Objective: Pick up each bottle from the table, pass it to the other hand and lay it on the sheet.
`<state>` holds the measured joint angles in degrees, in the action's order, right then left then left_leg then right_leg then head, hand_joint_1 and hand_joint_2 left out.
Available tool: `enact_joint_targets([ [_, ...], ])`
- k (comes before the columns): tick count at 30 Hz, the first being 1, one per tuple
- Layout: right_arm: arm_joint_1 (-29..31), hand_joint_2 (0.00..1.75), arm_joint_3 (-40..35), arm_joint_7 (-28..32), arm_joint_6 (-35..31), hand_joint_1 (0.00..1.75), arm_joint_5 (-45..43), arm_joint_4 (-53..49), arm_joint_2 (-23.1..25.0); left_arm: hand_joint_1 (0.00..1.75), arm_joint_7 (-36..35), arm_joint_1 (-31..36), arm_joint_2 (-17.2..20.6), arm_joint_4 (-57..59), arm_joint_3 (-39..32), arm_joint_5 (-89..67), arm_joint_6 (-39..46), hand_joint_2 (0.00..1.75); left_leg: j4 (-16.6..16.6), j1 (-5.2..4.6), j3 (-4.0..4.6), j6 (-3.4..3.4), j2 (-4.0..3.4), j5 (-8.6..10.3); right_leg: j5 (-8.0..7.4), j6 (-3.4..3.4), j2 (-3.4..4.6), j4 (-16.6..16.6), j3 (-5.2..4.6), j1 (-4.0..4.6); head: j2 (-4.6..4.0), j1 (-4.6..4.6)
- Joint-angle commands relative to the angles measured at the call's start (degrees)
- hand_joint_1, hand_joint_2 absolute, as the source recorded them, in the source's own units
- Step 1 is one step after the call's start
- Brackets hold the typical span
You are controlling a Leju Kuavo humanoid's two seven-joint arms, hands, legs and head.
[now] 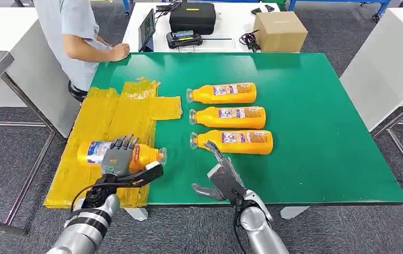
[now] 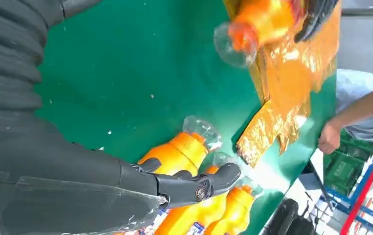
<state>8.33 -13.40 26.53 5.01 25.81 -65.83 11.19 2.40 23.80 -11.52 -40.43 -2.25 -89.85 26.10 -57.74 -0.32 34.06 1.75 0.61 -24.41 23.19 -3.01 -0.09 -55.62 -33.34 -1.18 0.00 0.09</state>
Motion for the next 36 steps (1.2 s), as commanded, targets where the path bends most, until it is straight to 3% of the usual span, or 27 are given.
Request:
enact_joint_targets([
  [1,-0.1,1.75,2.5,-0.3,-0.9,0.0,1.7,1.6,0.4,0.0,-0.3,-6.0,-2.0,-12.2,10.1,-0.1,-1.7,0.0,0.0,0.05,-0.01,-0.09,0.02,-0.08,0.08,0.13,-0.07,0.0,0.05,0.07,0.0,-0.02],
  [8,-1.3,1.75,2.9,-0.4,-1.4,0.0,2.5,-0.2,1.0,0.0,-0.3,-9.8,-2.4,-24.9,18.5,-0.1,-2.3,0.0,0.0,0.02,0.57,-0.06,0.01,-0.05,0.04,0.05,-0.04,0.0,-0.56,0.04,0.0,0.02],
  [18,-3.4,1.75,3.9,-0.4,-2.6,0.0,4.5,-5.0,1.5,0.0,-6.9,-12.4,2.8,-39.2,30.4,-0.1,0.7,0.0,-0.1,0.07,0.54,-0.14,-0.07,-0.15,0.09,0.13,0.03,0.0,-0.54,0.09,0.0,0.0],
  [20,-3.9,1.75,3.8,0.4,-3.3,0.0,5.4,-6.9,2.1,0.0,-4.3,-14.4,0.7,-42.1,29.2,-0.1,1.1,0.0,0.0,0.03,0.62,-0.1,-0.07,-0.1,0.04,0.08,0.04,0.0,-0.63,0.04,0.0,0.0],
  [23,-3.9,1.75,3.8,0.4,-3.3,0.0,5.4,-6.9,2.1,0.0,-4.3,-14.4,0.7,-42.1,29.2,-0.1,1.1,0.0,0.0,0.04,0.62,-0.1,-0.08,-0.11,0.04,0.08,0.05,0.0,-0.64,0.05,0.0,0.0],
  [25,-5.2,1.75,4.4,1.0,-4.0,0.0,5.8,-10.3,3.0,0.0,1.8,-17.2,-2.6,-44.5,26.3,4.6,2.5,0.0,-0.1,0.07,0.54,-0.12,-0.09,-0.16,0.09,0.11,0.04,0.0,-0.54,0.09,0.0,0.0],
  [26,-6.2,1.75,5.0,1.0,-3.8,0.0,4.8,-12.5,3.4,0.0,6.1,-18.8,-3.5,-46.0,25.5,14.0,1.3,1.75,0.0,0.02,0.59,-0.09,-0.09,-0.12,0.06,0.07,0.06,0.0,-0.63,0.03,0.0,0.02],
  [30,-8.8,1.75,10.2,-2.2,2.5,0.0,-6.0,-18.1,4.9,0.0,16.2,-23.1,-6.4,-48.2,19.6,36.5,-5.2,1.75,0.0,0.04,0.55,-0.11,-0.08,-0.18,0.12,0.1,0.03,0.0,-0.56,0.06,0.0,0.0],
  [31,-9.0,0.0,11.2,-2.4,2.3,0.0,-6.0,-18.8,5.3,0.0,17.7,-24.0,-7.1,-48.2,18.4,38.6,-6.3,1.75,0.0,0.02,0.6,-0.09,-0.05,-0.14,0.09,0.07,0.01,0.0,-0.6,0.04,0.0,0.0],
  [33,-9.3,0.0,11.7,-2.5,1.7,0.0,-5.4,-19.5,5.5,0.0,18.8,-24.7,-7.5,-48.1,17.8,39.3,-6.4,1.75,0.0,0.04,0.53,-0.11,-0.13,-0.2,0.1,0.09,0.08,0.0,-0.57,0.06,0.0,0.0],
  [36,-9.4,0.0,12.8,-6.8,-6.8,0.0,2.3,-21.5,7.6,0.0,19.4,-27.3,-8.5,-51.3,16.4,42.8,-7.0,1.75,0.0,0.04,0.6,-0.11,-0.1,-0.18,0.09,0.1,0.06,0.0,-0.63,0.06,0.0,0.02],
])
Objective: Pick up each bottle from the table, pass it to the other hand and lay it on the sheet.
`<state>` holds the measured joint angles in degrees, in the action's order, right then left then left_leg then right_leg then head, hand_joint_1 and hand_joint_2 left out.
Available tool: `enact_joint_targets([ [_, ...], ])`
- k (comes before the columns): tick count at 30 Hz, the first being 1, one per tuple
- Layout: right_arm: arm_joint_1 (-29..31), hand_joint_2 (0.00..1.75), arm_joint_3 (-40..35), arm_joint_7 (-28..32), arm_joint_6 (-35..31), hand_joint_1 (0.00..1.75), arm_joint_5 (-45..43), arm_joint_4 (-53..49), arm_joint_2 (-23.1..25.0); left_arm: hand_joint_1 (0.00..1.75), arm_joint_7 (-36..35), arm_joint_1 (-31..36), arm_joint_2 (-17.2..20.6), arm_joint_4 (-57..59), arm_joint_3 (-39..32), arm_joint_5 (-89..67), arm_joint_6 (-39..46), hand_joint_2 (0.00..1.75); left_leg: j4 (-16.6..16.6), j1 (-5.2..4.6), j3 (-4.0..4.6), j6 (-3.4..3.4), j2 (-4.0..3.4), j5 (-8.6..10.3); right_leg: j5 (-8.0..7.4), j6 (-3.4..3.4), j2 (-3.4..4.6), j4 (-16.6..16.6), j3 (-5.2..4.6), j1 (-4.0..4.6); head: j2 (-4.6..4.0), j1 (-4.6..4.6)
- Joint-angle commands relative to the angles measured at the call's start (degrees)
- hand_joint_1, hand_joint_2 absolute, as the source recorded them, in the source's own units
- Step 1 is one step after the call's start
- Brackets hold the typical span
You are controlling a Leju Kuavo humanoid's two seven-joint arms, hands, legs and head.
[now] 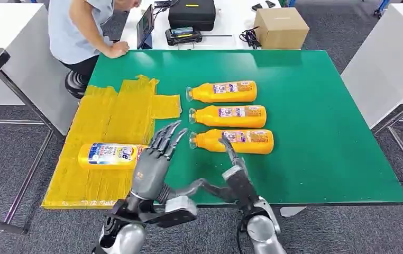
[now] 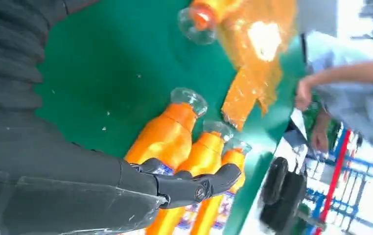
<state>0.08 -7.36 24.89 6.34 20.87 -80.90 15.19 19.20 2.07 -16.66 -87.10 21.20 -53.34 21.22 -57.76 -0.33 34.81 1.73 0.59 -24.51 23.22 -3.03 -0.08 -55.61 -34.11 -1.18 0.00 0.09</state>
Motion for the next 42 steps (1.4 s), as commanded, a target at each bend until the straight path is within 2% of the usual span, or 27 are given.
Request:
enact_joint_targets([
  [1,-1.3,0.0,6.4,-4.9,-9.2,0.0,8.7,-7.2,3.9,0.0,2.4,-6.0,-3.3,-5.4,-7.0,7.0,-2.4,1.75,0.0,0.05,-0.14,-0.09,-0.11,-0.09,0.06,0.11,0.08,0.0,0.12,0.06,0.0,0.0],
  [6,-1.8,0.0,5.4,-4.4,-10.1,0.0,10.8,-9.1,3.7,0.0,2.1,-6.4,-3.3,-6.3,-6.8,8.2,-3.1,1.75,0.0,0.06,-0.15,-0.08,-0.09,-0.1,0.08,0.12,0.04,0.0,0.13,0.07,0.0,0.04],
  [7,-2.2,1.75,3.8,-2.0,-14.4,0.0,17.8,-10.1,2.2,0.0,1.4,-6.0,-3.3,-5.8,-6.2,11.2,-4.7,1.75,0.0,0.04,-0.13,-0.06,-0.07,-0.05,0.04,0.08,0.02,0.0,0.11,0.04,0.0,0.02],
  [8,-2.8,1.75,2.3,-1.4,-14.3,0.0,21.1,-11.6,0.7,0.0,0.9,-5.7,-3.3,-4.8,-5.8,14.2,-6.7,1.75,0.0,0.09,-0.23,-0.09,-0.07,-0.11,0.08,0.12,0.0,0.0,0.23,0.1,0.0,0.02],
  [19,-3.1,1.75,2.3,-1.4,-12.9,0.0,20.8,-12.1,0.1,0.0,0.8,-5.2,-3.3,-3.5,-5.8,15.4,-7.3,1.75,0.0,0.09,-0.28,-0.11,-0.11,-0.13,0.09,0.14,0.04,0.1,0.29,0.11,0.0,0.02],
  [21,-3.0,1.75,1.1,-0.7,-16.2,0.0,28.0,-12.9,-1.3,0.0,1.1,-5.1,-3.3,-3.1,-5.5,17.1,-8.1,1.75,0.0,0.1,-0.3,-0.11,-0.07,-0.12,0.1,0.15,0.0,0.1,0.31,0.11,0.0,0.02],
  [22,-3.1,1.75,1.6,-1.5,-15.9,0.0,28.8,-14.0,-1.4,0.0,0.7,-5.1,-3.3,-3.0,-5.1,18.7,-7.7,1.75,0.0,0.11,-0.34,-0.12,-0.04,-0.14,0.13,0.17,-0.04,0.0,0.36,0.13,0.0,0.02],
  [23,-2.9,1.75,1.5,-1.6,-16.1,0.0,30.5,-14.4,-2.1,0.0,0.8,-5.3,-3.3,-3.3,-4.8,20.3,-7.9,0.0,0.0,0.11,-0.32,-0.11,-0.05,-0.16,0.14,0.16,-0.02,0.0,0.35,0.13,0.0,0.02],
  [25,-2.5,1.75,2.0,-1.6,-15.7,0.0,30.3,-14.8,-2.4,0.0,0.8,-5.3,-3.3,-3.8,-4.2,21.1,-8.0,0.0,0.0,0.13,-0.4,-0.13,-0.08,-0.19,0.15,0.17,-0.01,0.1,0.43,0.15,0.0,0.02],
  [26,-2.3,1.75,2.1,-1.6,-15.4,0.0,30.1,-14.9,-2.6,0.0,0.8,-5.2,-3.3,-3.8,-4.1,21.1,-7.9,1.75,-0.1,0.13,-0.37,-0.12,-0.07,-0.21,0.17,0.16,-0.02,0.0,0.43,0.15,0.0,0.02],
  [29,-1.3,1.75,1.5,-2.4,-16.0,0.0,34.1,-14.4,-4.4,0.0,-1.2,-4.4,-3.3,-2.6,-5.0,25.0,-8.3,1.75,0.0,0.11,-0.32,-0.09,-0.07,-0.16,0.11,0.13,-0.01,0.1,0.36,0.12,0.0,0.02],
  [31,-1.2,1.75,0.1,-4.1,-18.8,0.0,41.2,-14.1,-6.1,0.0,-1.5,-4.2,-3.3,-2.1,-5.8,25.8,-7.7,1.75,0.0,0.04,-0.18,-0.04,-0.07,-0.05,0.02,0.07,0.01,0.1,0.19,0.04,0.0,0.02],
  [34,-0.3,1.75,-0.8,-5.1,-19.5,0.0,44.3,-12.7,-7.8,0.0,2.3,-4.3,-3.3,-2.7,-6.9,24.2,-4.5,1.75,0.0,0.08,-0.24,-0.07,-0.08,-0.06,0.03,0.1,0.01,0.1,0.26,0.09,0.0,0.02],
  [40,0.4,1.75,-0.2,-6.4,-18.7,0.0,44.7,-11.2,-8.7,0.0,2.4,-4.8,-3.3,-3.5,-7.6,22.9,-3.5,1.75,0.0,0.08,-0.27,-0.09,-0.11,-0.09,0.05,0.11,0.05,0.1,0.29,0.09,0.0,0.02],
  [42,1.1,1.75,-0.6,-8.7,-16.3,0.0,46.6,-8.9,-10.1,0.0,2.4,-5.1,-3.3,-3.4,-7.4,23.1,-4.3,1.75,0.0,0.1,-0.31,-0.11,-0.12,-0.12,0.07,0.14,0.06,0.1,0.33,0.12,0.0,0.02],
])
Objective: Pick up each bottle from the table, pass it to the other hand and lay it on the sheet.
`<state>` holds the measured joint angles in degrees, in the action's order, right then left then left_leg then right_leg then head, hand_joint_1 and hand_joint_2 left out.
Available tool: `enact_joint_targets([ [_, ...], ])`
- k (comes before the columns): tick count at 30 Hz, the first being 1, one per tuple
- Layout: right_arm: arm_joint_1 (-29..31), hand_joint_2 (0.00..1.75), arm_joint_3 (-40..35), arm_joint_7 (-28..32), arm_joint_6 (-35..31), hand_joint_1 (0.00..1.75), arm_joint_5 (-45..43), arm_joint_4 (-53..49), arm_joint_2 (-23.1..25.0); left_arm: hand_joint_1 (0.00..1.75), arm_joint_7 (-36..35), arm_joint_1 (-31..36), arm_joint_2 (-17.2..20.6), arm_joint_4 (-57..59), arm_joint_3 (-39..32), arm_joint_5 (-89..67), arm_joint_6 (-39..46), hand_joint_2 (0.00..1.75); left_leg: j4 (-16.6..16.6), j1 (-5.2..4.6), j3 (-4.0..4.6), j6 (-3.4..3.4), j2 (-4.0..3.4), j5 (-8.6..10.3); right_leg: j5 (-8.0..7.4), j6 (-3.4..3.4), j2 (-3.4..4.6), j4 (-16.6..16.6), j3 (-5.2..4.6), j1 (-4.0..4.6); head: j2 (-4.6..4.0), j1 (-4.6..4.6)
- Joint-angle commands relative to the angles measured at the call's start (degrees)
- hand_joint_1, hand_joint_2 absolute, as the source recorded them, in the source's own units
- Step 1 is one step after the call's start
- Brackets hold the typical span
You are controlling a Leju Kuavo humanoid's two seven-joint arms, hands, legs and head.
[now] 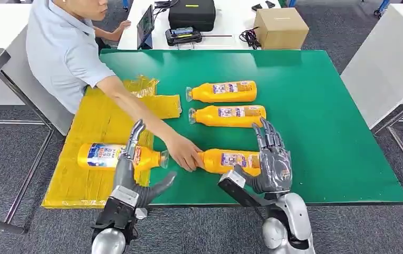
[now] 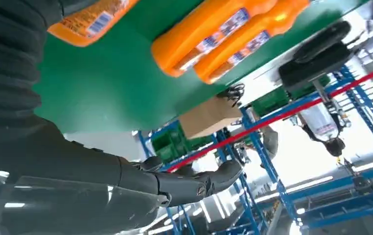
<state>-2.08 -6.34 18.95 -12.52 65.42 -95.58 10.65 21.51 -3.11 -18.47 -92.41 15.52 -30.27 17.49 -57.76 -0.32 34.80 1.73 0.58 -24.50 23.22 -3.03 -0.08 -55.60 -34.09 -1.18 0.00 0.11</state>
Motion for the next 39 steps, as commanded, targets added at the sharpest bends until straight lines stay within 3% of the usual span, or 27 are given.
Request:
enact_joint_targets([
  [1,3.5,1.75,-1.9,-3.1,2.7,0.0,3.2,7.0,-6.4,0.0,0.0,-0.1,-1.5,1.9,-1.8,0.3,-0.9,1.75,0.0,0.06,-0.18,-0.06,-0.12,-0.06,0.0,0.08,0.09,0.1,0.18,0.06,0.0,0.0],
  [8,4.5,1.75,-3.1,-7.8,5.2,0.0,7.4,15.2,-10.6,0.0,-1.0,-0.7,-1.5,1.7,-1.5,-0.1,-3.9,1.75,0.0,0.07,-0.24,-0.06,-0.11,-0.08,0.02,0.09,0.08,0.1,0.27,0.08,0.0,0.0],
  [14,4.8,1.75,-2.8,-9.7,10.7,0.0,2.3,20.0,-13.3,0.0,-3.2,0.3,-1.5,3.2,-1.4,0.7,-7.4,1.75,0.1,0.05,-0.19,-0.06,0.0,-0.05,0.02,0.08,-0.02,0.1,0.25,0.06,0.0,0.0],
  [24,6.8,1.75,-4.8,-12.6,9.9,0.0,8.6,23.6,-16.6,0.0,-5.3,1.0,-1.5,5.0,-1.5,2.4,-10.2,1.75,0.0,0.03,-0.2,-0.07,-0.08,-0.06,0.03,0.09,0.04,0.1,0.21,0.04,0.0,0.02],
  [39,12.1,1.75,-8.8,-11.5,5.2,0.0,14.7,29.2,-14.2,0.0,-4.2,2.8,-1.5,6.3,0.9,-0.4,-9.2,1.75,0.0,0.07,-0.24,-0.09,-0.11,-0.1,0.05,0.12,0.07,0.0,0.24,0.09,0.0,0.02],
])
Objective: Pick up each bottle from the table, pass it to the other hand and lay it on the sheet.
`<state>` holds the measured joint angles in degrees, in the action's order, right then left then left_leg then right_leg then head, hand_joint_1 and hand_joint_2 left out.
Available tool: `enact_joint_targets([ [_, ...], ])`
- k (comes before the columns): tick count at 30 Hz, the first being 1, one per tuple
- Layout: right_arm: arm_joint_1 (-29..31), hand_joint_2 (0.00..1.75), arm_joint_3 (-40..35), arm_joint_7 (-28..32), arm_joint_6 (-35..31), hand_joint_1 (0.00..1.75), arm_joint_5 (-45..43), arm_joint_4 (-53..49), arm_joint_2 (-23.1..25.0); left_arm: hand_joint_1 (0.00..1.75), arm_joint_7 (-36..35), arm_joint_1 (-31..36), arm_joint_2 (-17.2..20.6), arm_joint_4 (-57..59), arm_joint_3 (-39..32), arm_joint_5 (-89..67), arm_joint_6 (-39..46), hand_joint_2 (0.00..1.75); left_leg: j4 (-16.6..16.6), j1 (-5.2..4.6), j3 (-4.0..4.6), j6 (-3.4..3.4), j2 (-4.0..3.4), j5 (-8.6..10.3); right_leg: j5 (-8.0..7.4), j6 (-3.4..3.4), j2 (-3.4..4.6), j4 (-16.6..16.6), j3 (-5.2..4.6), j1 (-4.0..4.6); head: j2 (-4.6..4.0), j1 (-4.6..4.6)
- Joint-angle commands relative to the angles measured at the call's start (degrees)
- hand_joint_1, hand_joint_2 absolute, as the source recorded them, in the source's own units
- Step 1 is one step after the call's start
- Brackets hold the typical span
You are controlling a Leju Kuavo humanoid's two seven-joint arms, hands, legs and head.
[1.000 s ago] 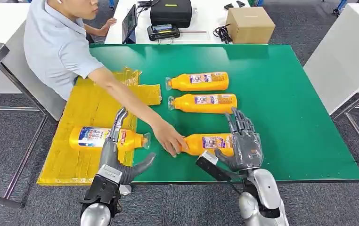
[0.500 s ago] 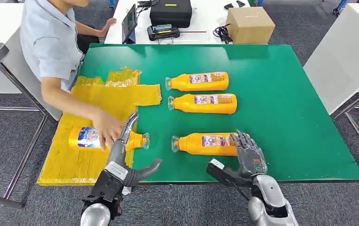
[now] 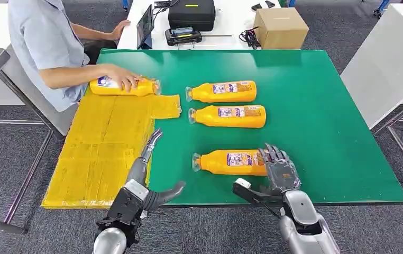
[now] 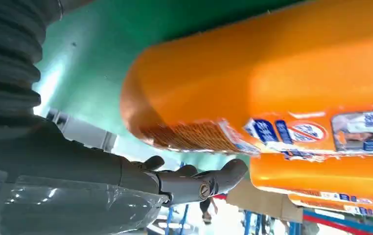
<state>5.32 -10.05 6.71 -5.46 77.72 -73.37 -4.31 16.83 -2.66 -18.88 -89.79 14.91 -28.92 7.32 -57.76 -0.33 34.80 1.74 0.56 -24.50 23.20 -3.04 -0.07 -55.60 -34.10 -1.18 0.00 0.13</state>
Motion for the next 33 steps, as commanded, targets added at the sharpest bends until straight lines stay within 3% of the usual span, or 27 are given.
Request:
enact_joint_targets([
  [1,4.7,1.75,-5.7,0.8,-1.8,0.0,2.5,6.7,1.0,0.0,0.5,2.3,-1.1,3.6,1.5,-2.0,1.1,1.75,0.0,0.06,-0.16,-0.08,-0.1,-0.06,0.02,0.11,0.06,0.0,0.15,0.06,0.0,0.0],
  [26,4.6,1.75,-6.4,1.4,-0.9,0.0,1.0,6.4,0.8,0.0,0.6,2.2,-1.1,3.6,1.5,-2.3,1.2,1.75,0.0,0.05,-0.16,-0.07,-0.04,-0.07,0.04,0.1,0.01,0.0,0.17,0.06,0.0,0.0],
  [33,8.8,1.75,-3.6,1.1,-0.3,0.0,-3.2,16.5,0.6,0.0,1.1,3.9,-1.1,5.9,2.4,-2.0,0.3,1.75,0.0,0.08,-0.29,-0.1,-0.02,-0.07,0.05,0.14,-0.03,0.1,0.34,0.1,0.0,0.02],
])
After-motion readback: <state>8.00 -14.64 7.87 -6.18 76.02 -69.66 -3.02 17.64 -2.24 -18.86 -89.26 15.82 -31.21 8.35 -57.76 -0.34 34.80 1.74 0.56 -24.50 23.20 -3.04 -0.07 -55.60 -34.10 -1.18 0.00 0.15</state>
